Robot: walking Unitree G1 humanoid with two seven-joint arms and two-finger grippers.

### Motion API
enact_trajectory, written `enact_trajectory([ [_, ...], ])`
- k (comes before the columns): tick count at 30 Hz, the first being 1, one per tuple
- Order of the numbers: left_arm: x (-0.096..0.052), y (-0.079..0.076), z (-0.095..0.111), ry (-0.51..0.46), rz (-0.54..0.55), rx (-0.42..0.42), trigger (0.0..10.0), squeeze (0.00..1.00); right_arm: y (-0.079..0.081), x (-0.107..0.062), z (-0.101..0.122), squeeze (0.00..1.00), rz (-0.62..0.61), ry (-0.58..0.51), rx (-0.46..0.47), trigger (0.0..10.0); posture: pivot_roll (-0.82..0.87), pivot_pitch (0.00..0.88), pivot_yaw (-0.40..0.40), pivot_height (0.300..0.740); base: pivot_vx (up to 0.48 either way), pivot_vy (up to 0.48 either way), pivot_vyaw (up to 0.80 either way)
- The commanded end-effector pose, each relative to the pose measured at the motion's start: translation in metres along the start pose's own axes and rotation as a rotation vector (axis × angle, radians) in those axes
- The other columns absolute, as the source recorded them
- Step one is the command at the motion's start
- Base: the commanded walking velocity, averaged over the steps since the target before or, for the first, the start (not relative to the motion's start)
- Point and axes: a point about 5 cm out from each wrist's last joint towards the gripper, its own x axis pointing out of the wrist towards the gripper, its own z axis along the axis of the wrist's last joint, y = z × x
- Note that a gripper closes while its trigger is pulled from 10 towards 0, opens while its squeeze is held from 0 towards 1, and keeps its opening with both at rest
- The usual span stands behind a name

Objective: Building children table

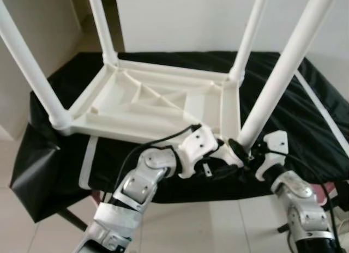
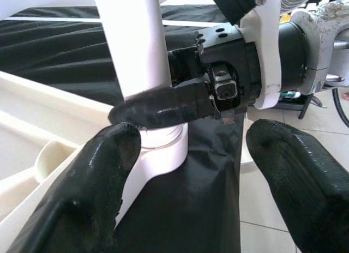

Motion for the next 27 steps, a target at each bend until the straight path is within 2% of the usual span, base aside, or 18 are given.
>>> enact_trajectory([
  [1,-0.003,0.005,-0.006,0.019,0.067,-0.005,10.0,0.0,-0.012,-0.01,-0.031,0.0,-0.193,0.163,0.076,10.0,-0.06,0.053,-0.012,0.74,0.0,0.0,0.0],
  [4,-0.005,0.006,-0.007,0.023,0.079,-0.004,10.0,0.0,-0.011,-0.01,-0.031,0.0,-0.258,0.16,0.084,10.0,-0.06,0.053,-0.017,0.74,0.0,0.0,0.0],
  [6,-0.008,0.009,-0.008,0.025,0.109,-0.002,10.0,0.0,-0.004,-0.009,-0.031,0.0,-0.352,0.156,0.114,10.0,-0.05,0.051,-0.026,0.74,0.0,0.0,0.0],
  [9,-0.009,0.01,-0.009,0.024,0.128,0.001,10.0,0.0,0.002,-0.009,-0.03,0.0,-0.394,0.149,0.126,10.0,-0.05,0.049,-0.029,0.74,0.0,0.0,0.0],
  [11,-0.009,0.01,-0.01,0.025,0.142,0.004,10.0,0.0,0.005,-0.009,-0.029,0.0,-0.506,0.144,0.159,10.0,-0.05,0.047,-0.035,0.74,0.0,0.0,0.0],
  [13,-0.009,0.01,-0.01,0.025,0.142,0.004,10.0,0.0,0.005,-0.009,-0.029,0.0,-0.506,0.144,0.159,10.0,-0.05,0.047,-0.035,0.74,0.0,0.0,0.0],
  [14,-0.009,0.009,-0.011,0.027,0.147,0.007,10.0,0.0,0.007,-0.01,-0.028,0.0,-0.586,0.143,0.174,10.0,-0.04,0.039,-0.041,0.74,0.0,0.0,0.0],
  [15,-0.009,0.009,-0.011,0.027,0.147,0.007,10.0,0.0,0.007,-0.01,-0.028,0.0,-0.586,0.143,0.174,10.0,-0.04,0.039,-0.041,0.74,0.0,0.0,0.0],
  [16,-0.01,0.008,-0.012,0.028,0.152,0.009,10.0,0.0,0.011,-0.01,-0.028,0.0,-0.676,0.143,0.206,10.0,-0.04,0.034,-0.046,0.74,0.0,0.0,0.0],
  [17,-0.01,0.008,-0.012,0.028,0.152,0.009,10.0,0.0,0.011,-0.01,-0.028,0.0,-0.676,0.143,0.206,10.0,-0.04,0.034,-0.046,0.74,0.0,0.0,0.0],
  [18,-0.01,0.008,-0.013,0.029,0.157,0.01,10.0,0.0,0.014,-0.011,-0.028,0.0,-0.751,0.142,0.227,10.0,-0.04,0.031,-0.049,0.74,0.0,0.0,0.0],
  [19,-0.01,0.008,-0.013,0.029,0.157,0.01,10.0,0.0,0.014,-0.011,-0.028,0.0,-0.751,0.142,0.227,10.0,-0.04,0.031,-0.049,0.74,0.0,0.0,0.0],
  [21,-0.012,0.009,-0.015,0.034,0.171,0.014,10.0,0.0,0.024,-0.006,-0.027,0.0,-0.767,0.128,0.278,10.0,-0.04,0.021,-0.046,0.74,0.0,0.0,0.0],
  [27,-0.012,0.011,-0.015,0.037,0.18,0.023,10.0,0.0,0.024,-0.002,-0.02,0.0,-0.732,0.089,0.27,10.0,-0.04,0.012,-0.045,0.74,0.0,0.0,0.0],
])
